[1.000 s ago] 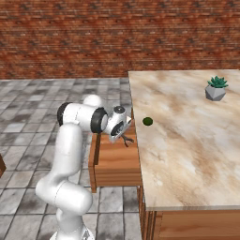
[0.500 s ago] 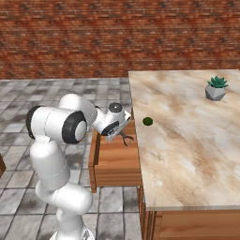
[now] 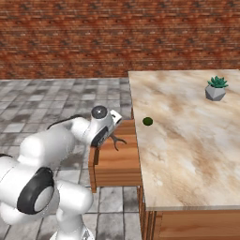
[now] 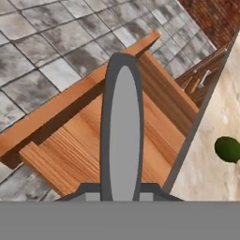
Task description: Open the drawer on the left and place the cutting tools on the cutting board.
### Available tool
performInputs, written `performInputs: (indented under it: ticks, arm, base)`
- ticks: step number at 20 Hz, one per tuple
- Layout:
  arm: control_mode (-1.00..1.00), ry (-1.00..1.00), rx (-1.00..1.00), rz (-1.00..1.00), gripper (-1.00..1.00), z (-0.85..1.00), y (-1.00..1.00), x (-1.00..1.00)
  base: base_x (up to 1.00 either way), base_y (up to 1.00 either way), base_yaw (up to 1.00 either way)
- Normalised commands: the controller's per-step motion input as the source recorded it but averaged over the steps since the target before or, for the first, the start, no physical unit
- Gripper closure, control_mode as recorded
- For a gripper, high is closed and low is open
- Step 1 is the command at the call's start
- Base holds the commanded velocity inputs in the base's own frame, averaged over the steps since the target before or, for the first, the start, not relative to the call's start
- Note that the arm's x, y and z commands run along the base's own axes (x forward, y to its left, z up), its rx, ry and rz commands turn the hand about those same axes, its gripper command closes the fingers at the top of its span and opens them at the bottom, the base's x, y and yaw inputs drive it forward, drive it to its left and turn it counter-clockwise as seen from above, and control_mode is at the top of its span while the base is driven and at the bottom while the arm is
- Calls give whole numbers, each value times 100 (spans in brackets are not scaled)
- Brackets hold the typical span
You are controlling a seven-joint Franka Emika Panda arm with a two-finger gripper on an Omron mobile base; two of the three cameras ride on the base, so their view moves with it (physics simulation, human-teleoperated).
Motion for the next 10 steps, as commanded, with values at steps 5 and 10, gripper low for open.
performInputs:
  ticks: [5,10]
  arm:
    - [-100,-2,0,0,100,84,44,-91]
    - [-100,0,0,0,100,99,68,-85]
  base:
    - [0,0,0]
    - [0,0,0]
